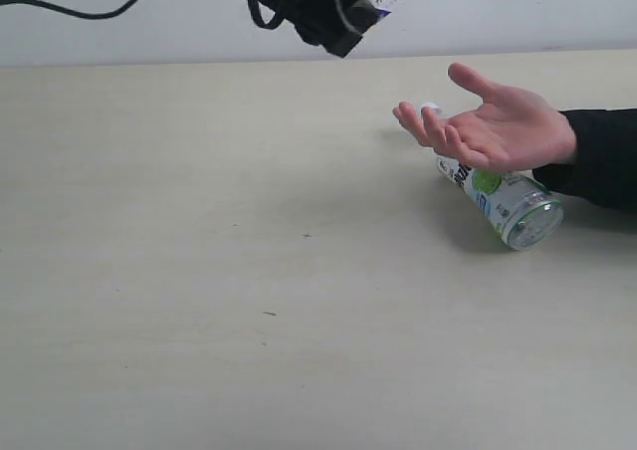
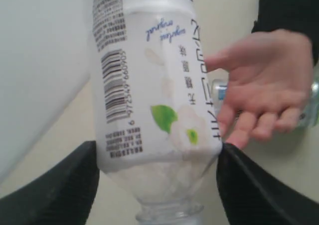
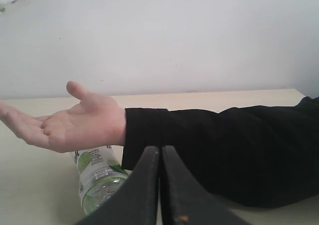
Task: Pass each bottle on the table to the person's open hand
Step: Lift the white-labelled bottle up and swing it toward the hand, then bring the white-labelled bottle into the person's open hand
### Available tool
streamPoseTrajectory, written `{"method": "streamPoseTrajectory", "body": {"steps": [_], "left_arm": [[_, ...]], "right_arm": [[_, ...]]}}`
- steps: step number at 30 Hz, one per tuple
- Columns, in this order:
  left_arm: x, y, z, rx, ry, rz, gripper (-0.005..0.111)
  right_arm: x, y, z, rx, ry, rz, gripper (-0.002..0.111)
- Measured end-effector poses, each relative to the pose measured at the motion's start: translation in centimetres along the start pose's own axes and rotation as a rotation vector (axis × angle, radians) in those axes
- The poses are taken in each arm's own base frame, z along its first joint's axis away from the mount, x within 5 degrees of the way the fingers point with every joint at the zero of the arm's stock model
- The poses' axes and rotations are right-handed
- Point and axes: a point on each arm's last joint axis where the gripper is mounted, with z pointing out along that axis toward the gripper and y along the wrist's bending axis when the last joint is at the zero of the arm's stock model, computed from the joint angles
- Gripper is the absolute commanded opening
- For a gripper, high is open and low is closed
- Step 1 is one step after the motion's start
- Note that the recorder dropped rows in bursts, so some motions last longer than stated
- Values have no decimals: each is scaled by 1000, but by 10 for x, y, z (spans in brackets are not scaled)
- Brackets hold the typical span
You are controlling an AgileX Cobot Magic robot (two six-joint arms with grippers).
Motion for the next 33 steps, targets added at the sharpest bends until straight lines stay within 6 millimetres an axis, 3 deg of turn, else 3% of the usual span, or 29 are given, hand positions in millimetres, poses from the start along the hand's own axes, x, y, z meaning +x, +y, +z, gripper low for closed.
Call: {"method": "streamPoseTrajectory", "body": {"steps": [10,21,27,33], "left_arm": [[-10,-46,24,99,0,-536,0],[-47,-99,29,172,-262,-1025,0],[-21,-126,54,202,-382,-1262,0],[15,-155,59,-102,-444,-1407,0]], "right_arm": [[0,0,0,0,0,0,1],[0,0,0,0,0,0,1],[0,0,0,0,0,0,1],[0,0,0,0,0,0,1]]}}
